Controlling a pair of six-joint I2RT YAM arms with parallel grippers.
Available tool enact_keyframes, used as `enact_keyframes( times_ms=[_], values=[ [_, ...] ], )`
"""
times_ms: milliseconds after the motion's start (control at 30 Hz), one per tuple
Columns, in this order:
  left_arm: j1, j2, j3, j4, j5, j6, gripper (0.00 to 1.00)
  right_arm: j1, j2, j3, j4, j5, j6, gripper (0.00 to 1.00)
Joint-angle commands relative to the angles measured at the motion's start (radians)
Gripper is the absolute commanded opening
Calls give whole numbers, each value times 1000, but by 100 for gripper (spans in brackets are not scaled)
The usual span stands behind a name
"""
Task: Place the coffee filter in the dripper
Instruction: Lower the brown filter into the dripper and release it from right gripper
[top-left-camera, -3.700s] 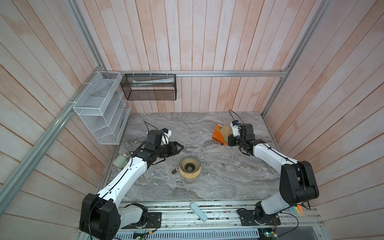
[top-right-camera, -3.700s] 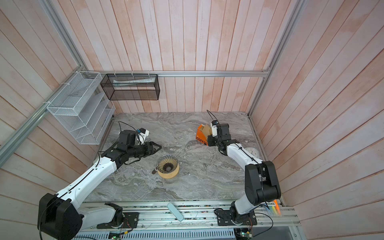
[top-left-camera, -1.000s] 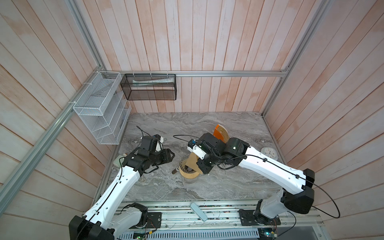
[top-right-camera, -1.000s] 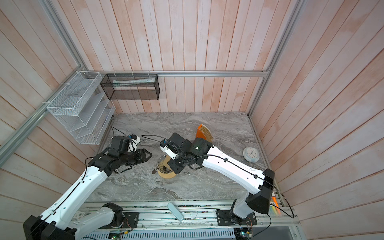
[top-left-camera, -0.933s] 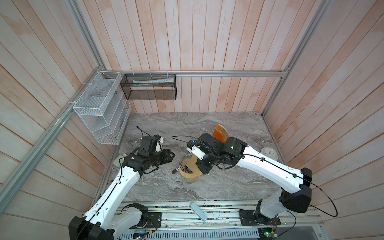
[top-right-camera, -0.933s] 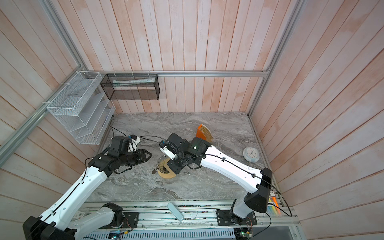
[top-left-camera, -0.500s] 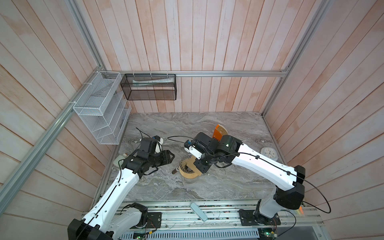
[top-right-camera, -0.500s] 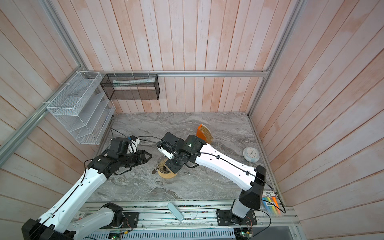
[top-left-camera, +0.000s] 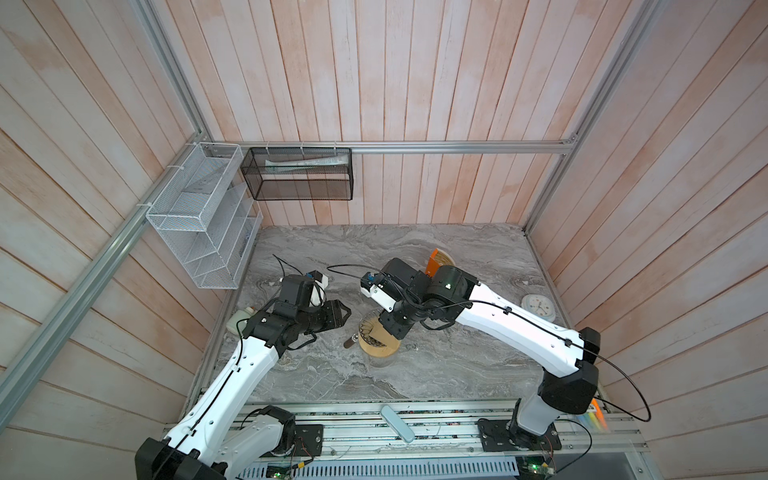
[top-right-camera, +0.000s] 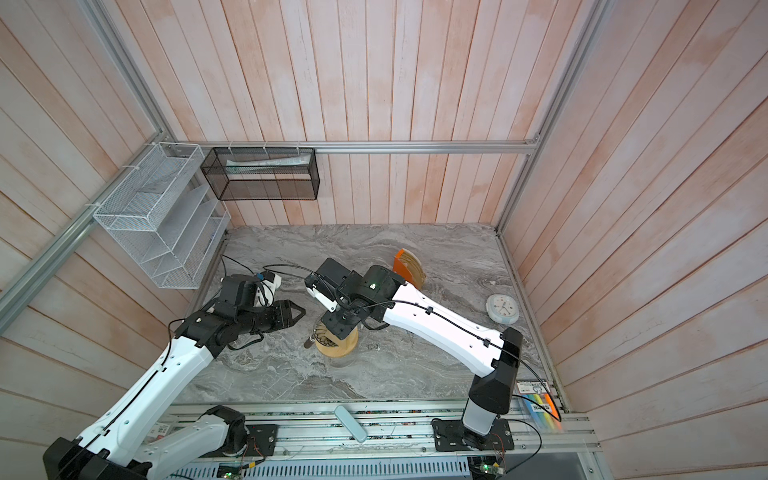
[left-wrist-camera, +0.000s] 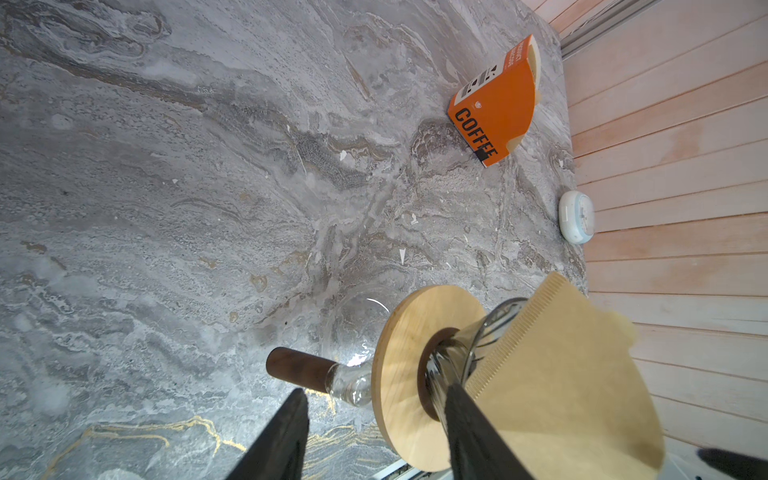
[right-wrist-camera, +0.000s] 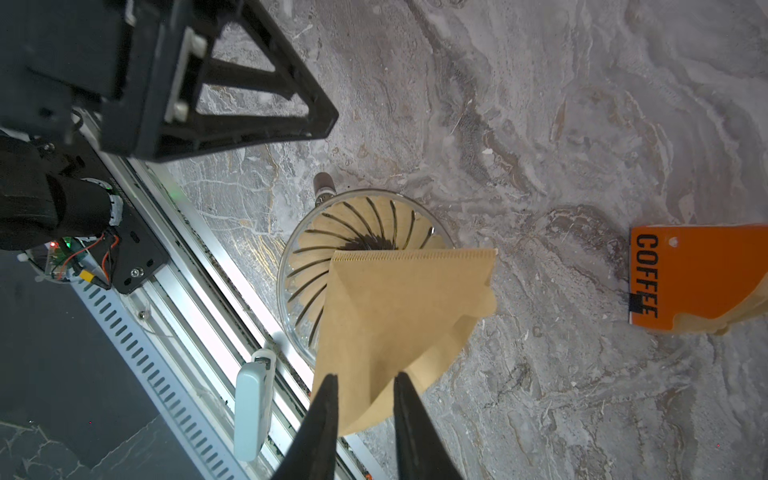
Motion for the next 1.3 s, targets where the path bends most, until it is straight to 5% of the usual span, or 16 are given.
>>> enact_keyframes(
  times_ms=[0,167,567,800,1267],
  values=[
    [-2,-11,39,-2,27,44,55,-6,-5,20,50,9,21,27],
    [-72,12,136,-82,-22,78,55,-93,-94,-59,163,-56,83,27],
    [-346,200,487,-349,-159,101,58,-492,-611,-685,644,-243,360,34],
    [-458,343,593,-488,-303,83,57,-519,-660,-757,677,-261,356,34],
    [-507,426,667,-489,-340,60,56,-525,-644,-764,714,-294,323,33]
  ],
)
